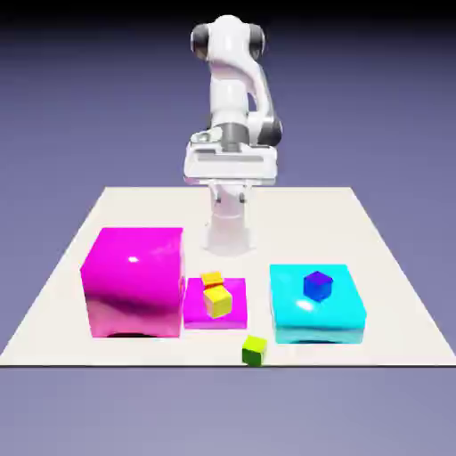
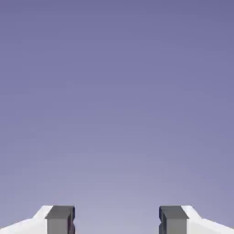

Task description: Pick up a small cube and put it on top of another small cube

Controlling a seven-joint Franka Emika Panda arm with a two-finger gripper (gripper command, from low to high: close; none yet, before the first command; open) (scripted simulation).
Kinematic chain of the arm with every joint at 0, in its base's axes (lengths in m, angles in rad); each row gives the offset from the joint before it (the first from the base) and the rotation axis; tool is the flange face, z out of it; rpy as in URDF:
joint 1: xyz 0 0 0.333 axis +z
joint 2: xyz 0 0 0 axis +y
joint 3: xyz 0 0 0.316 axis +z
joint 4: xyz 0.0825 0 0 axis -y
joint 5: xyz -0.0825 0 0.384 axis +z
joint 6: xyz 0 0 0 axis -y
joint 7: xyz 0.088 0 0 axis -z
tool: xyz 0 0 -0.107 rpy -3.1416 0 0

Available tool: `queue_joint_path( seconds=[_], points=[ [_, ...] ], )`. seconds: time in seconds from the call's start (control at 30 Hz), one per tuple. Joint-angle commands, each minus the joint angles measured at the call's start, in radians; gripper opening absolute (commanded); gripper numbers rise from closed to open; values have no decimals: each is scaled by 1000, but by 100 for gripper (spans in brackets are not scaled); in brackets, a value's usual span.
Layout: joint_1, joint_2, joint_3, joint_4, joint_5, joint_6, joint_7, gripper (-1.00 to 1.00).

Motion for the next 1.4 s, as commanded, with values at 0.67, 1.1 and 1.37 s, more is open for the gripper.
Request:
queue_joint_path(
  seconds=[0.67,1.1,1.37],
  points=[
    [123,578,-62,304,296,-199,-913,0],
    [190,890,-96,468,456,-307,-1405,0],
    [132,1078,-5,533,543,-179,-1483,-100]
  ],
)
